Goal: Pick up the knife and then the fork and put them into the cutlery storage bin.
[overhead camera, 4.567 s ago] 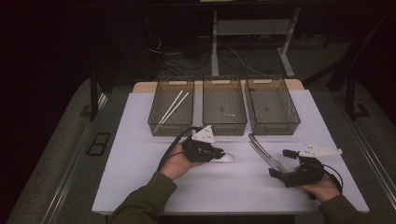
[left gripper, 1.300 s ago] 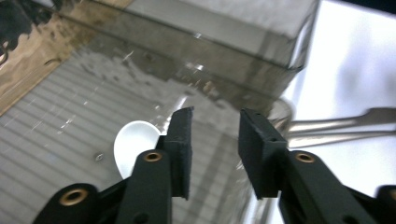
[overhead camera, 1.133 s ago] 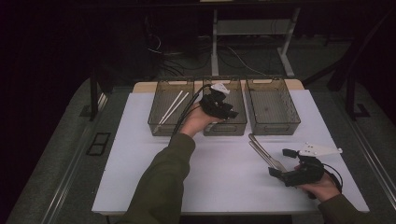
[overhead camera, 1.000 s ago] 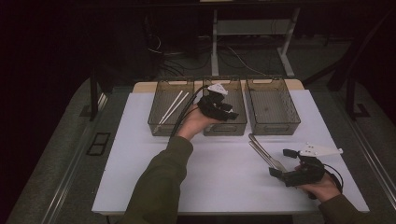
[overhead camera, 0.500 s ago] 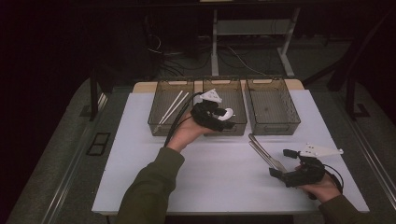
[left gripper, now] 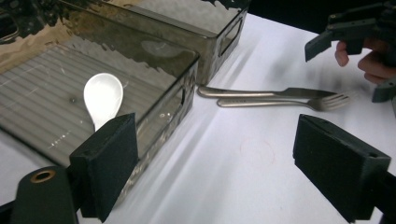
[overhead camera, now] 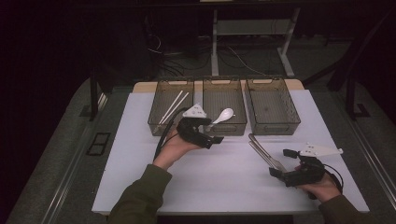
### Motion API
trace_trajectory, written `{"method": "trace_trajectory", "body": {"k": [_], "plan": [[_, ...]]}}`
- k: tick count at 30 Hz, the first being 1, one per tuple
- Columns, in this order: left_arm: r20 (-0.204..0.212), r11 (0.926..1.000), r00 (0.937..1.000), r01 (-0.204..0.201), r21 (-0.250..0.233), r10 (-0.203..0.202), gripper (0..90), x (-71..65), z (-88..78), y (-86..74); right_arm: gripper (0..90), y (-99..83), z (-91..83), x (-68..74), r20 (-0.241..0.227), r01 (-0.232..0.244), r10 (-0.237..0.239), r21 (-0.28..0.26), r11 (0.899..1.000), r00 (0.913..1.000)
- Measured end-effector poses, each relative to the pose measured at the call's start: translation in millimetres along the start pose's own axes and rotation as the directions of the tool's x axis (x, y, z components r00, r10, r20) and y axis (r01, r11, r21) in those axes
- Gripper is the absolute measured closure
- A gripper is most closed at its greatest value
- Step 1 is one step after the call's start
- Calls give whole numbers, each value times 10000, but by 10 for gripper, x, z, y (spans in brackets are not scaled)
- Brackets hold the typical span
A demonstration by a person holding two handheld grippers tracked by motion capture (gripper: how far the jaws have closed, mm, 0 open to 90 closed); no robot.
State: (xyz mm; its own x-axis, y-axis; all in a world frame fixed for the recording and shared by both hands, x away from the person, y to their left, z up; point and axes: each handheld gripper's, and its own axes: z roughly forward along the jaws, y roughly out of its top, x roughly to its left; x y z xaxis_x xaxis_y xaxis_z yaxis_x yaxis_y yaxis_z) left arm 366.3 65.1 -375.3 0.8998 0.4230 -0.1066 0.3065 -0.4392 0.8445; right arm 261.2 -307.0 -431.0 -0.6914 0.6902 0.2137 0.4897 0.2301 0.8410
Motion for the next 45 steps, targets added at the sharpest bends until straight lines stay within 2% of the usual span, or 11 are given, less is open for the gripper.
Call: {"method": "trace_trajectory", "body": {"k": [9,17,19,26,34,39,42,45], "plan": [[-448,10000,9990,21,57,-19,14,-143,-208,-326,4,-2,-16,6,52,27,-26,-42,10000,10000],[-366,9996,9992,170,-241,-178,0,-226,-407,-564,4,0,-15,10,55,51,-51,0,10000,10000],[-428,9995,9990,81,-318,-95,0,-260,-449,-619,4,-1,-16,8,58,46,-46,-10,10000,10000],[-674,9980,9976,137,-614,-179,0,-350,-582,-811,4,0,-17,7,78,75,-75,-37,10000,9999],[-769,9985,9967,227,-492,-265,0,-410,-731,-1010,4,9,-41,1,108,46,-46,32,10000,9999],[-737,9981,9966,344,-505,-380,0,-406,-748,-1053,9,51,-102,-21,200,-59,53,283,9996,9998],[-679,9982,9972,284,-534,-320,0,-410,-744,-1043,39,77,-141,-37,486,-88,65,475,9988,9988],[-670,9981,9972,297,-532,-333,0,-411,-747,-1045,119,101,-172,-70,821,-206,147,718,9972,9965]]}}
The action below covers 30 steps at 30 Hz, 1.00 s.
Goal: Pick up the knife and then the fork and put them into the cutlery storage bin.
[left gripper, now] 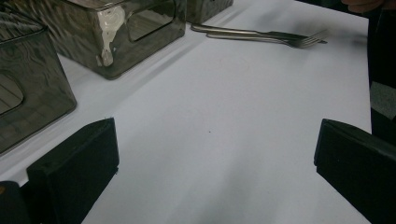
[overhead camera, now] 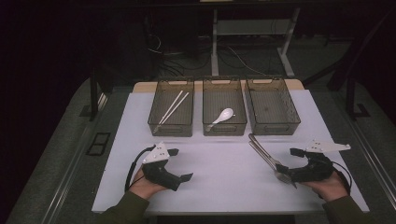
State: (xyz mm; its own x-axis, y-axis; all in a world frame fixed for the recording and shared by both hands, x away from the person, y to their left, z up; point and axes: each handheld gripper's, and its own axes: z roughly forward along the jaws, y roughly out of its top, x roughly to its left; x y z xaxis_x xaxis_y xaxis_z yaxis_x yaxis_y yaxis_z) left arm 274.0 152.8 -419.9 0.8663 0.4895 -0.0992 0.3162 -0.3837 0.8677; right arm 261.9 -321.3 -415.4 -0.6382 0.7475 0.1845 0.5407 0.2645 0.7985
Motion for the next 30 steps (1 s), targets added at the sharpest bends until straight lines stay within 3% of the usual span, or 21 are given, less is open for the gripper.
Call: {"method": "trace_trajectory", "body": {"k": [7,11,17,30], "plan": [[83,9999,9999,90,97,-91,0,8,6,-10,308,79,42,-37,844,261,-345,994,9947,9958],[92,9999,9999,79,147,-80,0,6,14,-13,410,126,92,-74,760,274,-378,1343,9906,9964],[138,9998,9999,87,179,-90,0,2,18,-15,487,198,192,-107,604,90,-191,1633,9865,9980],[183,9996,9997,161,226,-165,0,-4,34,-21,652,381,517,-119,608,211,-374,2502,9680,9974]]}}
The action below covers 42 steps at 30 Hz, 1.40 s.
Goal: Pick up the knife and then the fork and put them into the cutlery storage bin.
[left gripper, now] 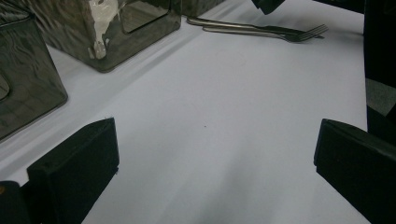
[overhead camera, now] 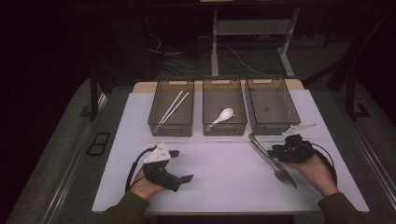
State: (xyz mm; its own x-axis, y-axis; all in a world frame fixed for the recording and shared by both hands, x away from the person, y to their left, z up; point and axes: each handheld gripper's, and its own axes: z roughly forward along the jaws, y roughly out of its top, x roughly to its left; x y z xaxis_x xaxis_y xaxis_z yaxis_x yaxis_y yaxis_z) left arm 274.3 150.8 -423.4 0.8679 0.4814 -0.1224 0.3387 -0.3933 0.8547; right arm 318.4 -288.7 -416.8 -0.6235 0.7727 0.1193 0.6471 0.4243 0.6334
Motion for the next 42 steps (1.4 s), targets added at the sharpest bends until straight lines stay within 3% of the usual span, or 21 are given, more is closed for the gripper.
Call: {"method": "trace_trajectory", "body": {"k": [11,21,31,37,42], "plan": [[90,10000,10000,-32,78,31,0,-14,21,-2,697,75,216,-12,124,166,-175,740,9971,9998],[127,9999,9999,-103,104,102,0,-18,25,2,772,63,294,5,185,361,-387,1257,9914,9991],[163,9999,9998,-106,116,104,0,-18,25,0,792,55,275,-3,246,555,-598,1462,9877,9979],[181,9999,9998,-101,128,98,0,-12,23,3,792,51,227,-31,224,896,-956,1904,9776,9952],[210,9999,9998,-40,157,36,0,-19,33,0,789,118,230,-46,100,1235,-1305,2577,9583,9914]]}}
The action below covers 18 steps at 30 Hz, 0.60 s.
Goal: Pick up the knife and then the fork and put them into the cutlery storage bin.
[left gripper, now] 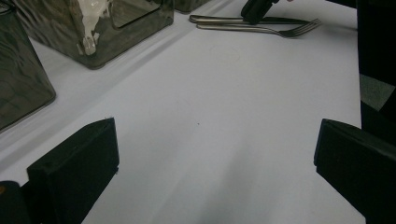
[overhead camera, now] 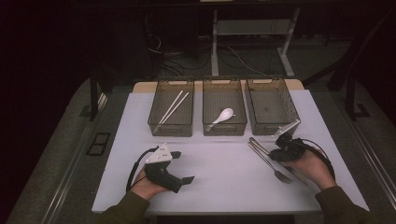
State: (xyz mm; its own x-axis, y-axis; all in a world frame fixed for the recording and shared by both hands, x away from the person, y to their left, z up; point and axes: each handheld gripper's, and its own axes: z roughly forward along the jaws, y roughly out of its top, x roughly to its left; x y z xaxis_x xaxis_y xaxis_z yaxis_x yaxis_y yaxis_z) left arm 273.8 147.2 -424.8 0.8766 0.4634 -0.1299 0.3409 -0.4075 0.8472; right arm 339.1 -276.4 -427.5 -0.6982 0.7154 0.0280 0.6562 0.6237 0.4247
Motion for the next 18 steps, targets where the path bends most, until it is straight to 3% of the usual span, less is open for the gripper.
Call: {"method": "trace_trajectory", "body": {"k": [8,18], "plan": [[38,10000,10000,-18,-22,18,0,3,4,-5,775,153,33,-10,-78,238,-231,1088,9938,9997],[53,10000,10000,-56,20,56,0,-3,4,-4,759,268,66,14,-40,319,-317,1904,9812,9995]]}}
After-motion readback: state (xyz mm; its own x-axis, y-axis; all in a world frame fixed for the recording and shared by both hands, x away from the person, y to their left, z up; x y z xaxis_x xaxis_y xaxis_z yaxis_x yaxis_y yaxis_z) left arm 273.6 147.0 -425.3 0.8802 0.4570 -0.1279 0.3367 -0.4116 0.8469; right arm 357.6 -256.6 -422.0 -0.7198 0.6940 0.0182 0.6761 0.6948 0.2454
